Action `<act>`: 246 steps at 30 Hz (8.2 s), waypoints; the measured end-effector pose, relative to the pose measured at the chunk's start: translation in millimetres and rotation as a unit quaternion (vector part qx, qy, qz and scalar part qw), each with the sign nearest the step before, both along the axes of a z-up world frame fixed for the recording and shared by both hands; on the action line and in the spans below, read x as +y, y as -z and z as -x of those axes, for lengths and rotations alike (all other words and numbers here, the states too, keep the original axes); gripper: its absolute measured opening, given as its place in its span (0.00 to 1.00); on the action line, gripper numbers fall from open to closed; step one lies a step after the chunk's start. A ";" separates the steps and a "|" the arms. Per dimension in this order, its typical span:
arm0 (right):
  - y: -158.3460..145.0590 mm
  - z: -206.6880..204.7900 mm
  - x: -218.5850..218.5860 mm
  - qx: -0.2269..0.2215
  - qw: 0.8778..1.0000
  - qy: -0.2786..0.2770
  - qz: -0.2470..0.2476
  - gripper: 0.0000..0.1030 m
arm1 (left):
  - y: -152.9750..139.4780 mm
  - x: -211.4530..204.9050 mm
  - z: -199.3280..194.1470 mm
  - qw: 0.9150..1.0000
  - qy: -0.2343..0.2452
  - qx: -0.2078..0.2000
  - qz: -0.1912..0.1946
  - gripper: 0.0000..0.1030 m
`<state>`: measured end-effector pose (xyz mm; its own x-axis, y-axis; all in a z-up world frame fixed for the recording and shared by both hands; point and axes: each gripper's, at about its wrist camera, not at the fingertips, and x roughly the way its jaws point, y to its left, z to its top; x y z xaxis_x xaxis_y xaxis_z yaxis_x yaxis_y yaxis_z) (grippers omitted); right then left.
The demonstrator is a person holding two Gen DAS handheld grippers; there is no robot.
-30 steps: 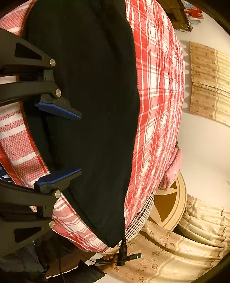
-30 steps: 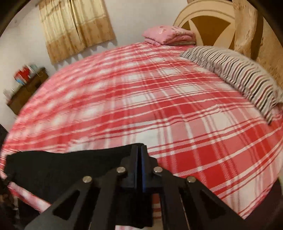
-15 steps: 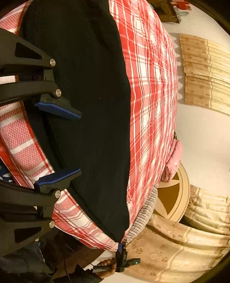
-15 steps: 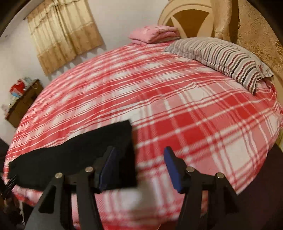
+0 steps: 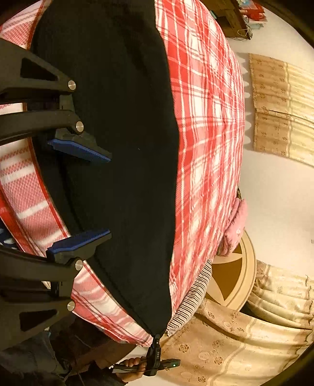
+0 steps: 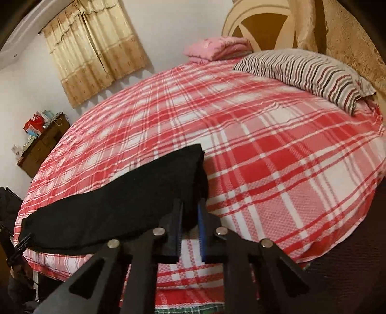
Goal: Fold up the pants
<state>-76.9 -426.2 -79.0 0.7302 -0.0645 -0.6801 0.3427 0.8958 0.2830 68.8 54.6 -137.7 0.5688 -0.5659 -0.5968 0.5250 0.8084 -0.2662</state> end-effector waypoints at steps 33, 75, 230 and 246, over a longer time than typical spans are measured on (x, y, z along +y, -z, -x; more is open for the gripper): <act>70.9 -84.0 270.9 0.086 0.897 -0.330 0.281 0.51 | 22.1 -71.6 22.1 0.982 0.083 -0.069 -0.154 0.57; 57.9 -68.9 243.6 0.022 0.933 -0.289 0.212 0.40 | 9.8 -35.3 0.0 0.992 0.006 -0.034 -0.120 0.05; 16.8 -62.1 168.6 0.045 0.967 -0.155 0.198 0.51 | 24.8 53.0 21.1 0.990 -0.075 -0.058 -0.107 0.81; 45.7 -40.1 143.9 0.101 0.904 -0.174 0.378 0.50 | 26.0 43.7 21.4 0.990 -0.067 -0.048 -0.117 0.81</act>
